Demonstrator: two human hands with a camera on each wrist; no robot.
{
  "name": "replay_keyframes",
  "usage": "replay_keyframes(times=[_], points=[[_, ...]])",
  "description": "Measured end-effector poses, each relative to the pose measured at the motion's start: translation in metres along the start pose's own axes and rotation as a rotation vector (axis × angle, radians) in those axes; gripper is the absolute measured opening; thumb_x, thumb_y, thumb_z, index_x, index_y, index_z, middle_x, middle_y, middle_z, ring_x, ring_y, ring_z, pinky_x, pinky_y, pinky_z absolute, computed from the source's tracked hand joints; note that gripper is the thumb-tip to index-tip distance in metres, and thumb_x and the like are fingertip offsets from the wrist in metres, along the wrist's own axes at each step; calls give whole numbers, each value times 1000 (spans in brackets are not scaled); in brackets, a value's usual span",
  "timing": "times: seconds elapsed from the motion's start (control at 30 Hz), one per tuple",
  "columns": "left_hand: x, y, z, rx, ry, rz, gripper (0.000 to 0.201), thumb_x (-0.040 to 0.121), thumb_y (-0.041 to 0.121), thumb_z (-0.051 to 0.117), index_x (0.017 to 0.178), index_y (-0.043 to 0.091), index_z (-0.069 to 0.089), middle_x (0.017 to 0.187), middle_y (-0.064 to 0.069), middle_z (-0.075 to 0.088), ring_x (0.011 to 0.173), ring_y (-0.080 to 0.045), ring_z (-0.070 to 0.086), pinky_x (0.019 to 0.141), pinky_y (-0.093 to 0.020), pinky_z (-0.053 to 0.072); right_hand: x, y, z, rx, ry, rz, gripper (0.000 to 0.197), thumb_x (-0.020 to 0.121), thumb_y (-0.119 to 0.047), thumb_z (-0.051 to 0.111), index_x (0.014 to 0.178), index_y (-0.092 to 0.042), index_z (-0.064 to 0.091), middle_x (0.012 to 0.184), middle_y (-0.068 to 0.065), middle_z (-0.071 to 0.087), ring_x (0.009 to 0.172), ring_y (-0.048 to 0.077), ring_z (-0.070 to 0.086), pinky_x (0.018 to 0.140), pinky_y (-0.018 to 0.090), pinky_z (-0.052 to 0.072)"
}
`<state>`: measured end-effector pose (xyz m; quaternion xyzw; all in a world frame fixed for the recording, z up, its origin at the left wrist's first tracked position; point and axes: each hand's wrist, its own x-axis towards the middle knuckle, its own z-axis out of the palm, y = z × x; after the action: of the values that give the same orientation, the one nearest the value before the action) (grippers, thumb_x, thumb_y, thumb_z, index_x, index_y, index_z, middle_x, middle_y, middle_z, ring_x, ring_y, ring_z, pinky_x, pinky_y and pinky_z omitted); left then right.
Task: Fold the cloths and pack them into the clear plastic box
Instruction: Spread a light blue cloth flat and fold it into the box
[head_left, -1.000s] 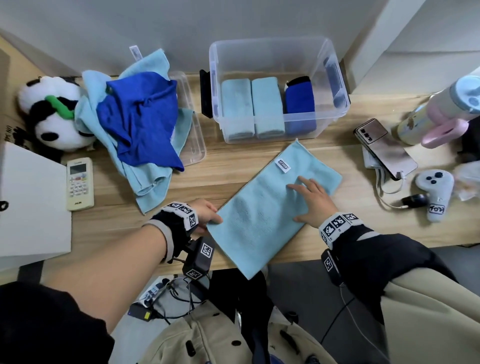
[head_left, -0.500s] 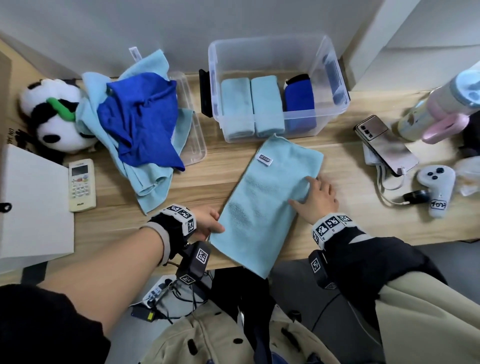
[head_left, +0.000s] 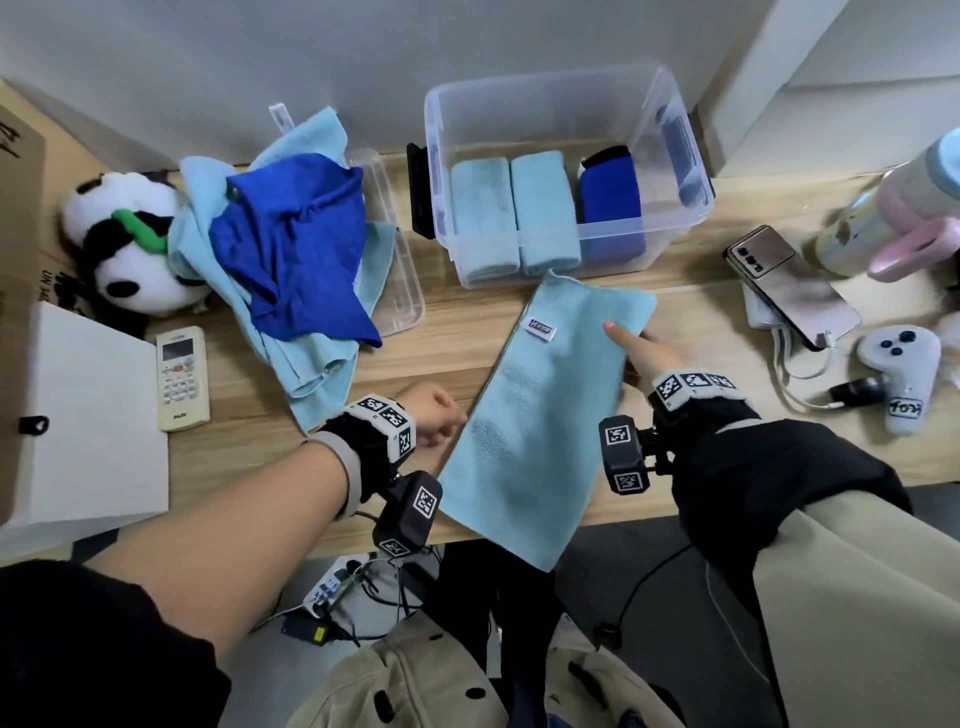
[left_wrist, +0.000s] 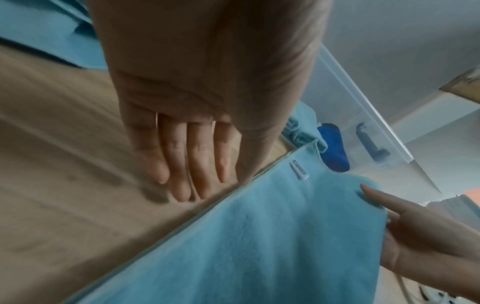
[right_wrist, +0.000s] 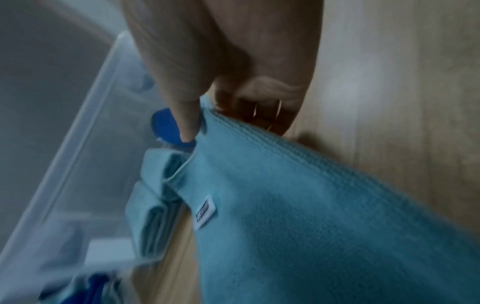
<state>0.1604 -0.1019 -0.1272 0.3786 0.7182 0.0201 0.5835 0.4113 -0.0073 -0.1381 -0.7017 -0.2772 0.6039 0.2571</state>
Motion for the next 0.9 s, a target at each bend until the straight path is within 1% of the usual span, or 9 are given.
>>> replay_keyframes(times=[0.1,0.23,0.3,0.37,0.5,0.6,0.7,0.83,0.9], points=[[2,17,-6,-107,113,155,4,87,14,62,86,10,63,69,-1,55,58,-12,49,50,-18,40,-16,-13,11,86,-61,-57,14,80,-21,71,89,-15,62,92,7,67,74,17,65,70,30,53],[-1,47,-11,-254,189,317,50,80,26,70,124,12,51,112,-7,57,102,-13,52,83,-24,45,-44,-31,17,199,-233,-161,27,67,-12,71,94,-12,66,86,4,73,80,20,69,85,37,54],[-7,64,-14,-288,162,392,69,79,28,71,137,16,36,132,-7,44,122,-15,43,103,-27,35,-63,-43,16,189,-303,-234,21,75,-2,66,94,-10,66,84,3,73,79,19,69,89,39,52],[-16,82,-19,-331,135,460,78,80,24,70,143,17,26,142,-8,37,131,-17,37,110,-28,29,-79,-56,14,157,-352,-300,22,79,3,62,96,-11,64,92,6,72,86,22,67,92,39,50],[-35,108,-31,-483,-37,509,69,73,21,72,135,15,42,140,-7,45,121,-13,48,103,-26,38,-101,-81,4,84,-357,-372,48,66,-10,69,113,-2,58,114,19,64,103,29,61,95,40,48],[-47,117,-37,-603,-153,412,67,68,23,74,128,13,47,120,-8,61,87,-11,63,71,-23,51,-111,-97,-8,54,-341,-411,26,77,-1,67,102,-6,62,96,7,70,90,21,64,88,33,51],[-58,127,-43,-702,-168,371,28,86,12,61,113,8,55,86,-1,72,63,-8,67,52,-21,55,-118,-111,-16,37,-323,-455,19,82,3,61,95,-10,64,89,3,71,88,19,64,92,35,50],[-65,142,-53,-737,33,436,57,83,12,67,133,1,43,102,-7,66,88,-14,63,77,-30,57,-124,-125,-20,7,-207,-507,8,87,-8,60,90,-15,63,93,4,66,89,18,62,98,38,47],[-73,151,-57,-674,128,510,48,86,13,63,130,3,48,102,-8,66,89,-17,61,89,-34,52,-125,-132,-22,11,-141,-556,7,90,-17,59,86,-20,64,92,1,66,93,20,61,95,37,48]])
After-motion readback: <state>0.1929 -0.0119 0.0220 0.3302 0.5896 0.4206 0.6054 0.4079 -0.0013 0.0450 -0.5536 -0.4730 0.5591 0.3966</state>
